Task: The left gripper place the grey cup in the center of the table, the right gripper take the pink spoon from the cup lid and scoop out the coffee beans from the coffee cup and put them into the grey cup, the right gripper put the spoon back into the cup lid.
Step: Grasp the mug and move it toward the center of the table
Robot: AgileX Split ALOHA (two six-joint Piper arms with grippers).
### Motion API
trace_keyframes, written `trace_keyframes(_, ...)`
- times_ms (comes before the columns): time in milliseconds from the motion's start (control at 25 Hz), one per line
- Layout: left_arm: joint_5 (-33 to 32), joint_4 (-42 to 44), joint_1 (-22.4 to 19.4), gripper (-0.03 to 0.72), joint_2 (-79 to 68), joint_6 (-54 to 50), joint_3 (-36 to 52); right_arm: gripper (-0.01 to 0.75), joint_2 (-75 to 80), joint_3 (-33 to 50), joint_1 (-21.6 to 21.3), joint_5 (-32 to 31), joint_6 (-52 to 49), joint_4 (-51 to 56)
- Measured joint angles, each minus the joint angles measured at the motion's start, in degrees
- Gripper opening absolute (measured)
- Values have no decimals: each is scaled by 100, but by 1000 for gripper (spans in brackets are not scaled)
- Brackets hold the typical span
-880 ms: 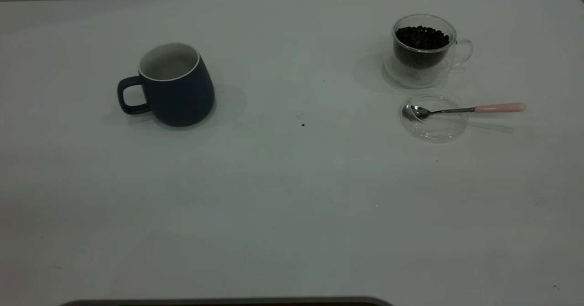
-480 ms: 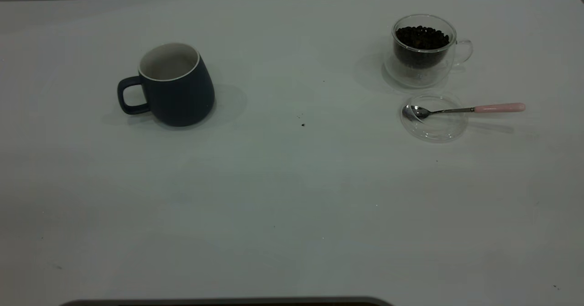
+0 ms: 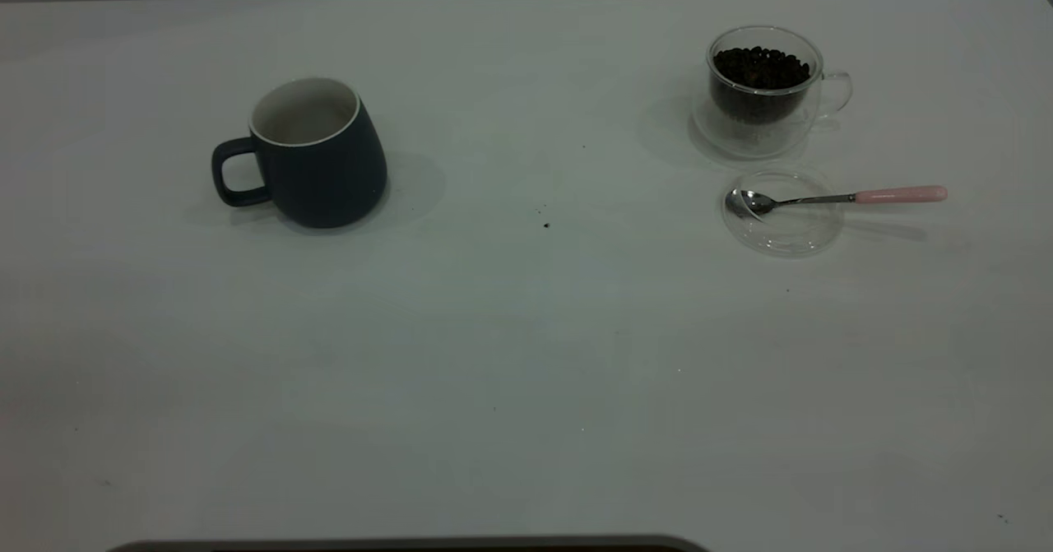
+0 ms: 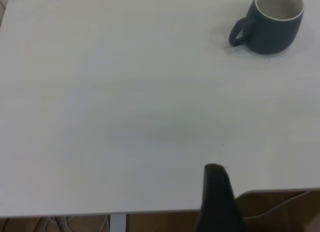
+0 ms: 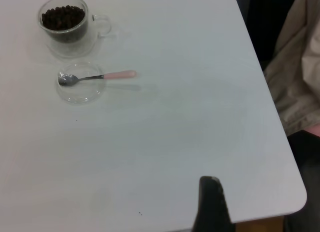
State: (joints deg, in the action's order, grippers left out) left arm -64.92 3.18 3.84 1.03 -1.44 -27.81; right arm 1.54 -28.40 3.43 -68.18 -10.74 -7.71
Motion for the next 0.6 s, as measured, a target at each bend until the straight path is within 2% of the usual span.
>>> trace_keyframes(600,-56,0,0,567,-60,-5,-40,577,0,0,0,0,0,0)
